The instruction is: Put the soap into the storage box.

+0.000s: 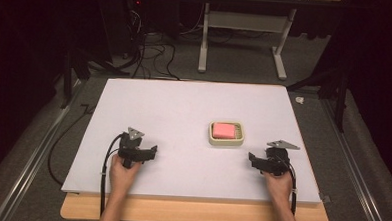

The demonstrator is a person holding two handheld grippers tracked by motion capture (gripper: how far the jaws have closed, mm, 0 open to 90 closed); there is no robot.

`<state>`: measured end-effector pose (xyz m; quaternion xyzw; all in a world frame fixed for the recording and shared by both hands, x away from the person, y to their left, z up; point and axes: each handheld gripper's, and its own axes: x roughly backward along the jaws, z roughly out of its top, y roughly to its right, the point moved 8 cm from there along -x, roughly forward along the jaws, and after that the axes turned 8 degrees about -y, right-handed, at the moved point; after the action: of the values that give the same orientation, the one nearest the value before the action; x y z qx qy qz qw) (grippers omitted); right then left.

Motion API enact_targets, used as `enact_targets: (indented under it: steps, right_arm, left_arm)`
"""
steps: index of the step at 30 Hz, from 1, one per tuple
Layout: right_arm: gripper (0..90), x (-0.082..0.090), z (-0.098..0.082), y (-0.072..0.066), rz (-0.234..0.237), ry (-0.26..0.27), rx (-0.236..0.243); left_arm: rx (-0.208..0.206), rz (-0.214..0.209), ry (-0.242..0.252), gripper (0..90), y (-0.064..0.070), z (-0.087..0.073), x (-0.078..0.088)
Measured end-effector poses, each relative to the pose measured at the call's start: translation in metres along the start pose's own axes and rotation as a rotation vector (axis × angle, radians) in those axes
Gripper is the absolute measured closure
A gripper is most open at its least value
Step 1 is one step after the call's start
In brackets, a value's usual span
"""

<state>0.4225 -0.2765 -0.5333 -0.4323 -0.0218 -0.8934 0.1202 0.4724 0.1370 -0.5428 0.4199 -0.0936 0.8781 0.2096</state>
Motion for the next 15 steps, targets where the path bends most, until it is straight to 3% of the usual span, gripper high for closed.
enact_targets:
  steps: [11,15]
  right_arm:
    - [24.0,-0.0039,-0.0003,-0.0013,-0.026,-0.011,0.019]
    - [23.2,-0.0056,-0.0013,-0.0035,-0.060,-0.023,0.047]
  left_arm:
    - [0.000,0.000,0.000,17.7,0.0000,0.0000,0.0000]
    - [0.000,0.000,0.000,17.7,0.0000,0.0000,0.0000]
